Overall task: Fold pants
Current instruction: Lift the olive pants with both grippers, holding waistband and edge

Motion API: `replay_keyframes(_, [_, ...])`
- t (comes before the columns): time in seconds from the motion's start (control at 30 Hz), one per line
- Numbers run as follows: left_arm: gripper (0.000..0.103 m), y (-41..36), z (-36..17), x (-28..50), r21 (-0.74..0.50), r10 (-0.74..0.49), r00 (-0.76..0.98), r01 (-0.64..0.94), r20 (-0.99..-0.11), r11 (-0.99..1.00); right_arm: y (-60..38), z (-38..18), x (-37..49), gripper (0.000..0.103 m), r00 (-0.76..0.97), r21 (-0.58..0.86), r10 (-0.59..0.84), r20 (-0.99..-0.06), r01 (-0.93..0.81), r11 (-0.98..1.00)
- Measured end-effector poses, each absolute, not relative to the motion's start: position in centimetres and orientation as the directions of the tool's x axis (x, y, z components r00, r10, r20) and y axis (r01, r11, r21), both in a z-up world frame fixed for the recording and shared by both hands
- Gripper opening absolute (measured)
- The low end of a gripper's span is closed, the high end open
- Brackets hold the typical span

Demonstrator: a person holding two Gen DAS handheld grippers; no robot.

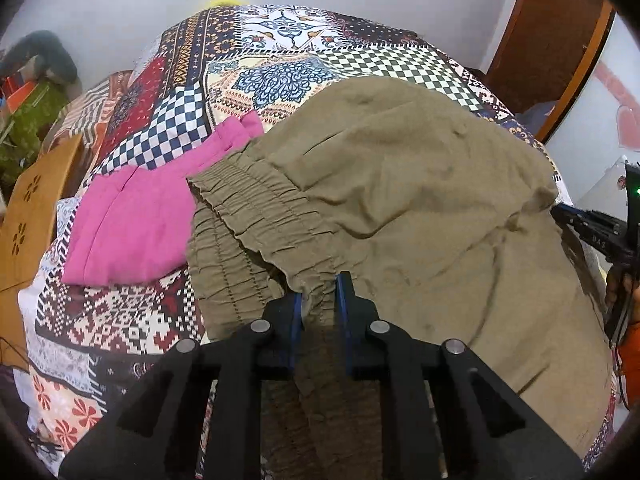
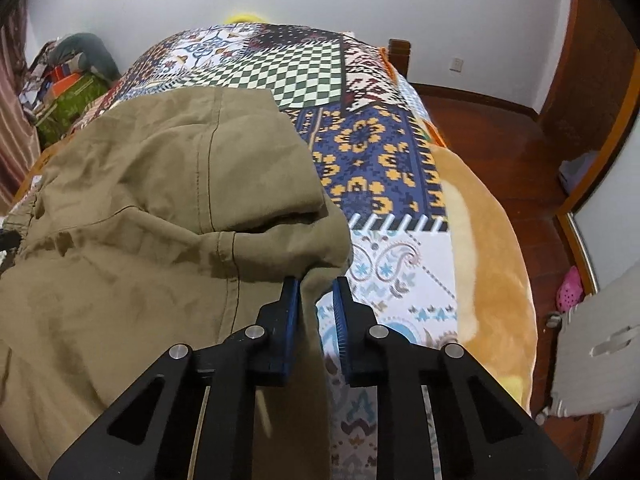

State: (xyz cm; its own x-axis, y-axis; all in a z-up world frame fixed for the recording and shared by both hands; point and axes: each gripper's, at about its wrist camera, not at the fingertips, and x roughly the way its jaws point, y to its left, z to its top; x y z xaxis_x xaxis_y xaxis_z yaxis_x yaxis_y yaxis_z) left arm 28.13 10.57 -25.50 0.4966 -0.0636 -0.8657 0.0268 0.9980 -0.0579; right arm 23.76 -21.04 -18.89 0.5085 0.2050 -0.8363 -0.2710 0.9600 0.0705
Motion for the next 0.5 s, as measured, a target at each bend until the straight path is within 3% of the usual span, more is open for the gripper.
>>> replay_keyframes(0.33, [0.016,10.6,-25.8,30.2,-0.038,-0.048,0.497,0.032,-0.867,0.999,-21.2,-19.4,22.5,0.009,0.479,0.065,0.201,-0.854,-0.286,0.956])
replay_keyframes(0.5, [0.021,11.1,-24.4,29.4,-0.031,-0.037,0.529,0.019,-0.848,0.999,-21.5,-18.8,22.6,0.009,0.460,0.098,0.221,-0.860,-0.277,0.956])
